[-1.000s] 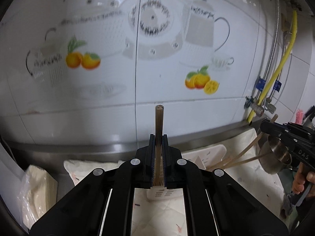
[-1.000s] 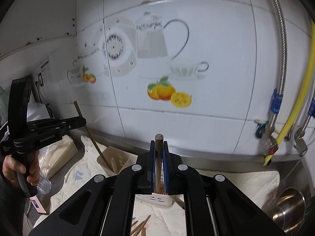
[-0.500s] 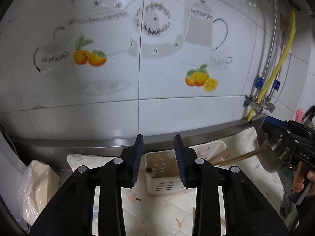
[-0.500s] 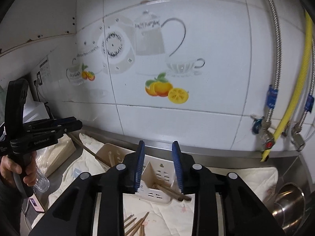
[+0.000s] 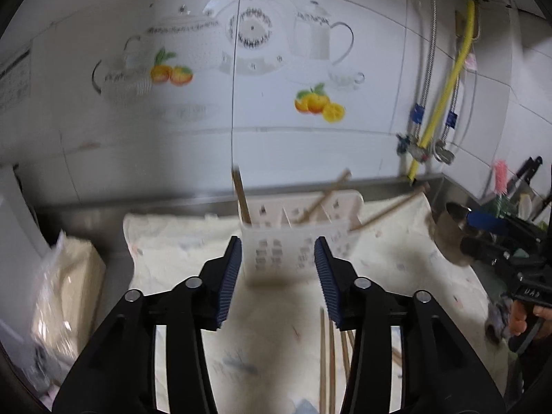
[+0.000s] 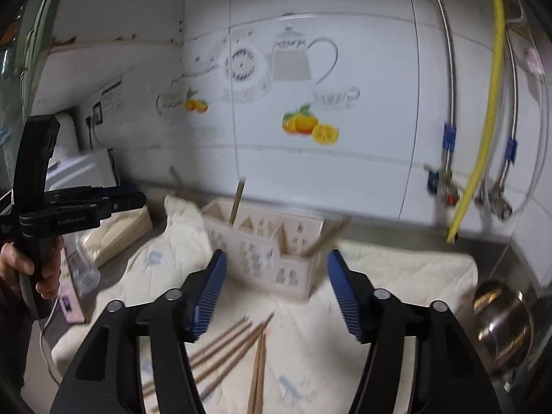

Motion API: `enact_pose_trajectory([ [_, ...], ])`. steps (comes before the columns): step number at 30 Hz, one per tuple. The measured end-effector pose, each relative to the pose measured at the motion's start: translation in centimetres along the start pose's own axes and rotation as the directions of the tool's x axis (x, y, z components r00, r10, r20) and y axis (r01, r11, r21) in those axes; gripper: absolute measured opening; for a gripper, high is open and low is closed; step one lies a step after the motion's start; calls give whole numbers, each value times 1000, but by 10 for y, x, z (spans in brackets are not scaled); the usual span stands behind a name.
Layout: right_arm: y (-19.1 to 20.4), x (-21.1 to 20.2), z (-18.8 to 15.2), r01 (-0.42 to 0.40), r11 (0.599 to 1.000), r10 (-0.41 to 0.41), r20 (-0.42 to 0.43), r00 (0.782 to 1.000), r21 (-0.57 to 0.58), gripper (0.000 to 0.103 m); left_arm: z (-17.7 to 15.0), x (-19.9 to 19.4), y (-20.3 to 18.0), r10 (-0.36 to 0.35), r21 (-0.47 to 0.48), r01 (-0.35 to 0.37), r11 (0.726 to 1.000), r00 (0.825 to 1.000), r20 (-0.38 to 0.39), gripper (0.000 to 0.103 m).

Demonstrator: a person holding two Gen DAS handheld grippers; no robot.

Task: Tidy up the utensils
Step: 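Close the left tool on a third chopstick while the right tool grasps one too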

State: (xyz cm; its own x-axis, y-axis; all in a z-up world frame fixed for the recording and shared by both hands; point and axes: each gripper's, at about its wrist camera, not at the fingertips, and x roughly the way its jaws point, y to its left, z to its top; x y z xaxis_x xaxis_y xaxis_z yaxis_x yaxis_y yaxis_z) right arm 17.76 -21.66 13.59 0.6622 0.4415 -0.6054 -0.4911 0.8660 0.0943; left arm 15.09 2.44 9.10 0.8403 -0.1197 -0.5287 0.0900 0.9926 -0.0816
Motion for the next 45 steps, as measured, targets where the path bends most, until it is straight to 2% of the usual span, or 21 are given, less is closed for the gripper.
enact_pose_trajectory([
  [9,10,2,-94,1,999,6,-145,989,48,62,-76,0,-10,8,-13,-10,1000,997,-79,55],
  [15,10,5,-134,34,998,-21,-220,975,53,62,-107,6,-7,4,-40,-9,999,990,-139,56],
  [23,-2,8,-159,61,993,-33,-267,963,97,61,-135,12,-3,-1,-75,-14,997,980,-199,58],
  [30,-2,12,-170,72,993,-41,-295,955,94,49,-155,22,-12,-24,-64,8,998,967,-252,58],
  [32,-1,14,-173,66,994,-35,-305,952,92,41,-161,25,-16,-25,-50,12,999,963,-268,58],
  [35,0,17,-177,64,994,-32,-319,947,89,35,-167,28,-19,-32,-47,19,999,958,-286,58],
  [40,1,21,-180,52,994,-19,-332,943,91,29,-174,32,-22,-40,-46,27,999,951,-307,57],
  [45,5,25,-183,39,996,-8,-342,940,84,24,-176,35,-24,-55,-47,42,998,947,-316,46],
])
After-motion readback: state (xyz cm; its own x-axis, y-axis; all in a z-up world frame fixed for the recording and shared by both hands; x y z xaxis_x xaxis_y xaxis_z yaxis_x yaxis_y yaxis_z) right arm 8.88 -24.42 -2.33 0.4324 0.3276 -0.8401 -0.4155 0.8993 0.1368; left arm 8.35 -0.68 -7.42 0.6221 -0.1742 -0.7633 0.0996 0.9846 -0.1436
